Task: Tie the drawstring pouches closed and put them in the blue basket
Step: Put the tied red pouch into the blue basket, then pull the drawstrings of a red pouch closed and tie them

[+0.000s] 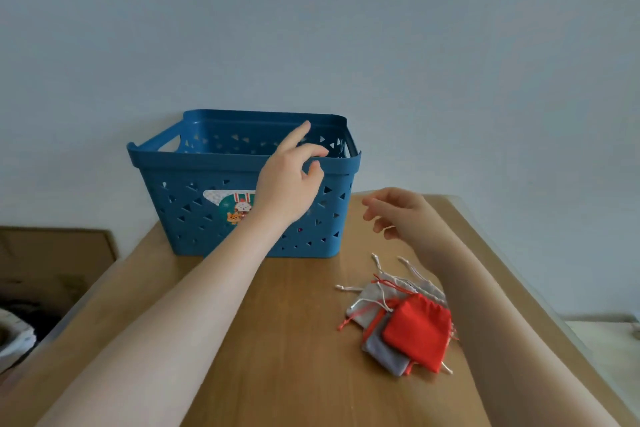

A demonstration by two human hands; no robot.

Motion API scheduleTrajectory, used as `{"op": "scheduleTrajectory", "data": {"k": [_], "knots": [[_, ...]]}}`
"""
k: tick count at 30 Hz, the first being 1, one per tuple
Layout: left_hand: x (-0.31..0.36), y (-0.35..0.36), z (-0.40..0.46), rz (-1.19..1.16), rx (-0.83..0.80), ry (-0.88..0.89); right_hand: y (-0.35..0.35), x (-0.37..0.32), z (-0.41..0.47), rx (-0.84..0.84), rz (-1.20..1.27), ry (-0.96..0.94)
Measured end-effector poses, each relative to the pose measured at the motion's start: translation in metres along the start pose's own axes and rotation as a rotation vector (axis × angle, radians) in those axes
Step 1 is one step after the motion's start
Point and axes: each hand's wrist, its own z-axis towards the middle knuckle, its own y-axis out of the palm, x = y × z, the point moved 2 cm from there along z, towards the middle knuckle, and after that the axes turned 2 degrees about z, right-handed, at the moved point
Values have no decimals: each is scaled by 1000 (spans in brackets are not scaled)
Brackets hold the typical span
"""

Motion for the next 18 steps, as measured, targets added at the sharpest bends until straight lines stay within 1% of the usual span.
{"op": "scheduleTrajectory", "data": {"k": [3, 7, 9, 13, 16, 18], "knots": [[4, 3, -42, -103, -60, 73, -19, -4, -16, 61, -71, -46], [1, 16, -92, -148, -236, 8, -24, 15, -38, -4, -348, -32], [2, 21, -107, -146, -293, -25, -24, 32, -45, 9, -497, -10], [6, 25, -127, -155, -352, -55, -21, 68, -60, 177, -556, 65], [10, 26, -138, -165, -344, -77, -25, 90, -69, 342, -746, 137], [12, 26, -147, -176, -337, -84, -27, 101, -78, 371, -821, 201]]}}
